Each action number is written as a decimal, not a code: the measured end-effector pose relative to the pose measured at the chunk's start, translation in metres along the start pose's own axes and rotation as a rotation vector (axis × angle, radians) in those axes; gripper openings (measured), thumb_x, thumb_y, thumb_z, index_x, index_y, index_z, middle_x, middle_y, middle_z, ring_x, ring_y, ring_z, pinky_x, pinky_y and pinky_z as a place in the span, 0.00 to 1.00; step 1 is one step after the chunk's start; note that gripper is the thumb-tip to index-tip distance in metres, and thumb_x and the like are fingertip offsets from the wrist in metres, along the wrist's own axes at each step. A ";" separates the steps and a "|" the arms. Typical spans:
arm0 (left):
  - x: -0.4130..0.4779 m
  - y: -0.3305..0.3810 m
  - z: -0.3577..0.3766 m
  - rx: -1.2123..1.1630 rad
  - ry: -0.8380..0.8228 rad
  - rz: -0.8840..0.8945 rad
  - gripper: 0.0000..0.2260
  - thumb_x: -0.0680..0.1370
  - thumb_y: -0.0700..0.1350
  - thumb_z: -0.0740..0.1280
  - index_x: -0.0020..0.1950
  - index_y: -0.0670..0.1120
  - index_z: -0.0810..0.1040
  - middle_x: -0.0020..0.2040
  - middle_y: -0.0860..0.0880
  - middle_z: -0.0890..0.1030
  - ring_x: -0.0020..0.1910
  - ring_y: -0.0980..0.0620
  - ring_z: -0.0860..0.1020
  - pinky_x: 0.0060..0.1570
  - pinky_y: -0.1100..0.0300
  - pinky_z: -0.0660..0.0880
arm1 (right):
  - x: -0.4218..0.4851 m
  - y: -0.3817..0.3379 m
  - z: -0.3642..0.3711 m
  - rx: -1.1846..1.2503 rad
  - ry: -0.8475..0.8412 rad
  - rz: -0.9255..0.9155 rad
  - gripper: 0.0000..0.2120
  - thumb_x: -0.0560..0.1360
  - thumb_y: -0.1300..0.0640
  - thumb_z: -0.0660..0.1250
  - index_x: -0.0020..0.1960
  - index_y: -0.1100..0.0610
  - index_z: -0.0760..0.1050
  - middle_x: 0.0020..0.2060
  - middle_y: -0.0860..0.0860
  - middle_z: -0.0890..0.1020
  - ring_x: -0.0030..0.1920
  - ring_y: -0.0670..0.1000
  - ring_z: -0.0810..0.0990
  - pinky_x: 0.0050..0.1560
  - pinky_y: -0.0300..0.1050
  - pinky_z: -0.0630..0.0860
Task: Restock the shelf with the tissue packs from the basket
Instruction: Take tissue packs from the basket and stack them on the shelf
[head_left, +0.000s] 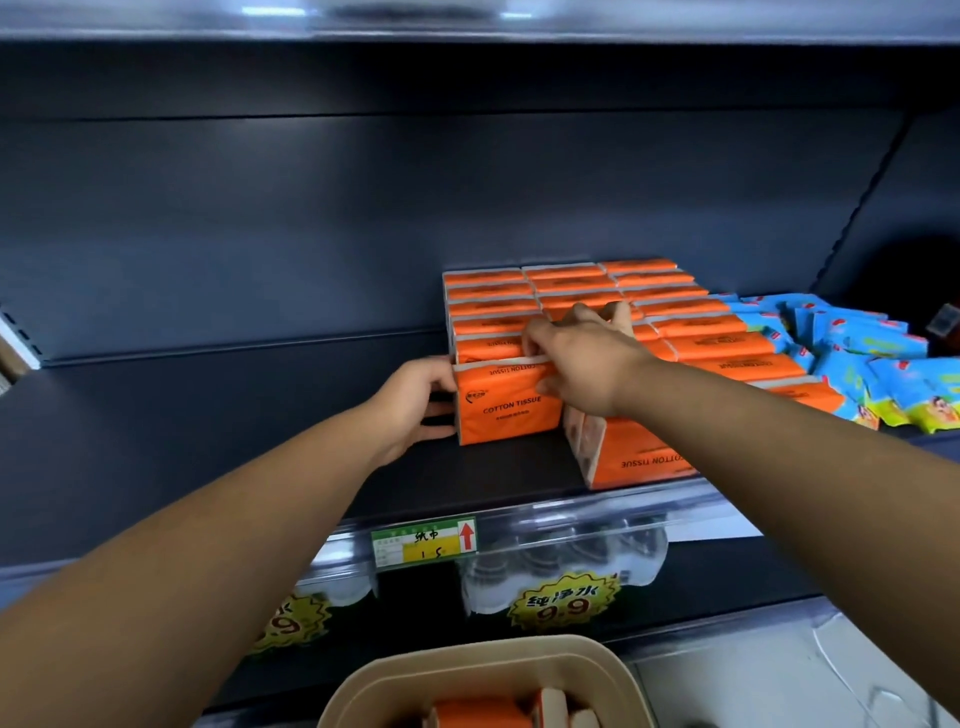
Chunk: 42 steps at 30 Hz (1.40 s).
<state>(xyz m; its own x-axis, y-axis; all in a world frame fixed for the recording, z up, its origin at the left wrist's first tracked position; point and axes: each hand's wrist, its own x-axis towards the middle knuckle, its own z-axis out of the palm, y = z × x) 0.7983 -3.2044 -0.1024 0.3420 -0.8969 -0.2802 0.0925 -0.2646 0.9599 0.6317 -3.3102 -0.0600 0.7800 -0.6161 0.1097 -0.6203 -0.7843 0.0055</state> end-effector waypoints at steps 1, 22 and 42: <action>0.001 -0.001 -0.001 0.012 -0.017 -0.005 0.22 0.74 0.37 0.56 0.65 0.48 0.76 0.58 0.46 0.80 0.57 0.46 0.77 0.54 0.50 0.75 | 0.000 0.000 0.001 0.000 0.003 0.003 0.11 0.76 0.51 0.66 0.52 0.46 0.64 0.42 0.43 0.74 0.59 0.51 0.65 0.61 0.58 0.55; 0.002 -0.016 -0.008 0.642 0.183 0.192 0.21 0.72 0.49 0.75 0.59 0.48 0.70 0.63 0.46 0.72 0.58 0.50 0.74 0.58 0.53 0.74 | -0.015 -0.016 -0.009 -0.209 0.062 0.087 0.24 0.75 0.52 0.65 0.69 0.51 0.64 0.65 0.53 0.71 0.66 0.58 0.65 0.62 0.59 0.59; -0.146 0.012 -0.024 1.143 0.259 0.521 0.22 0.72 0.51 0.71 0.64 0.49 0.71 0.61 0.48 0.70 0.53 0.47 0.77 0.56 0.50 0.75 | -0.131 -0.075 -0.028 0.103 0.232 0.007 0.28 0.73 0.45 0.67 0.69 0.50 0.62 0.62 0.52 0.75 0.65 0.57 0.70 0.60 0.57 0.61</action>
<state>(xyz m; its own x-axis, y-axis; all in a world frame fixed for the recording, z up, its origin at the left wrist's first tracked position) 0.7721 -3.0679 -0.0498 0.2782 -0.9252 0.2582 -0.9141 -0.1725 0.3669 0.5736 -3.1681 -0.0466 0.7285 -0.5977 0.3348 -0.6047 -0.7907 -0.0959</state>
